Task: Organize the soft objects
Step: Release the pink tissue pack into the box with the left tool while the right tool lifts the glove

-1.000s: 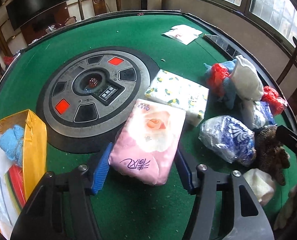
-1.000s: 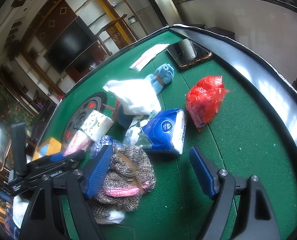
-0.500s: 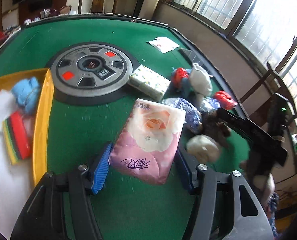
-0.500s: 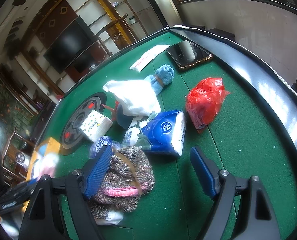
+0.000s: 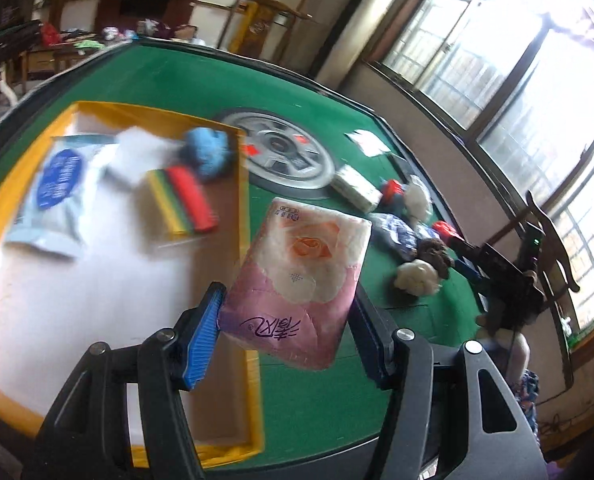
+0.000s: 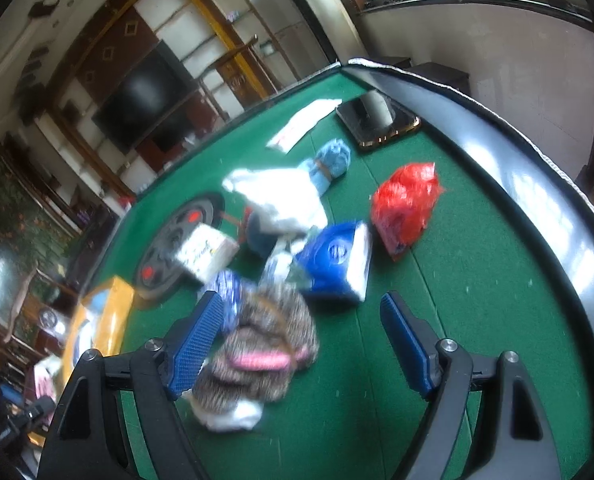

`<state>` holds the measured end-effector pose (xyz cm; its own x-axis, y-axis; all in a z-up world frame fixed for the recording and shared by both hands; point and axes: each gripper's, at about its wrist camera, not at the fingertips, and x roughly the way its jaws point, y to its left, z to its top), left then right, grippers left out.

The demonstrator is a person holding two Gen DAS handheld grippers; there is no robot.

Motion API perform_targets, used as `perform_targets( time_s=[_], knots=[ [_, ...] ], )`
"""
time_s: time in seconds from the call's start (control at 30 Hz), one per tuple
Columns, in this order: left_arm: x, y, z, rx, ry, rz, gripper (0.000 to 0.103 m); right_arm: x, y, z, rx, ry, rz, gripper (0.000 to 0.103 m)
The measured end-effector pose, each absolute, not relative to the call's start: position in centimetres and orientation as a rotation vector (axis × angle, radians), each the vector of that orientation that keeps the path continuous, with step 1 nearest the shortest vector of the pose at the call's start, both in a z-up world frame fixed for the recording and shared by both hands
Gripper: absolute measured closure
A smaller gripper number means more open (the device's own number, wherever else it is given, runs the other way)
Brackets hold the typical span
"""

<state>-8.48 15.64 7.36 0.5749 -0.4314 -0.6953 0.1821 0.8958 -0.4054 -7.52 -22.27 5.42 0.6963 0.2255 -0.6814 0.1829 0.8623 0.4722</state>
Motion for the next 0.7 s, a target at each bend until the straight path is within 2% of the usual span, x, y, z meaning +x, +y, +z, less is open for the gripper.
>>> perform_targets(
  time_s=[0.2,0.27,0.3,0.33,0.4,0.7],
  knots=[
    [-9.2,21.2,5.9,-0.363,0.880,-0.226,0.044,-6.5,-19.8,5.3,0.480,0.889,0.034,0.027],
    [-9.3,22.7,5.3,-0.391,0.886,-0.190,0.044,-5.8,-18.9,5.0,0.451,0.913,0.026,0.032],
    [-9.5,23.5,5.0,-0.405,0.889,-0.174,0.044,-5.4,-18.5,4.8,0.442,0.926,0.026,0.039],
    [-9.7,24.3,4.7,-0.416,0.888,-0.161,0.044,-5.2,-18.2,4.6,0.433,0.935,0.024,0.050],
    [-9.9,25.4,4.5,-0.424,0.886,-0.144,0.044,-5.0,-17.8,4.4,0.409,0.940,0.013,0.059],
    [-9.1,27.8,3.2,-0.407,0.933,-0.071,0.043,-6.7,-18.2,7.6,0.444,0.865,0.044,0.062]
  ],
)
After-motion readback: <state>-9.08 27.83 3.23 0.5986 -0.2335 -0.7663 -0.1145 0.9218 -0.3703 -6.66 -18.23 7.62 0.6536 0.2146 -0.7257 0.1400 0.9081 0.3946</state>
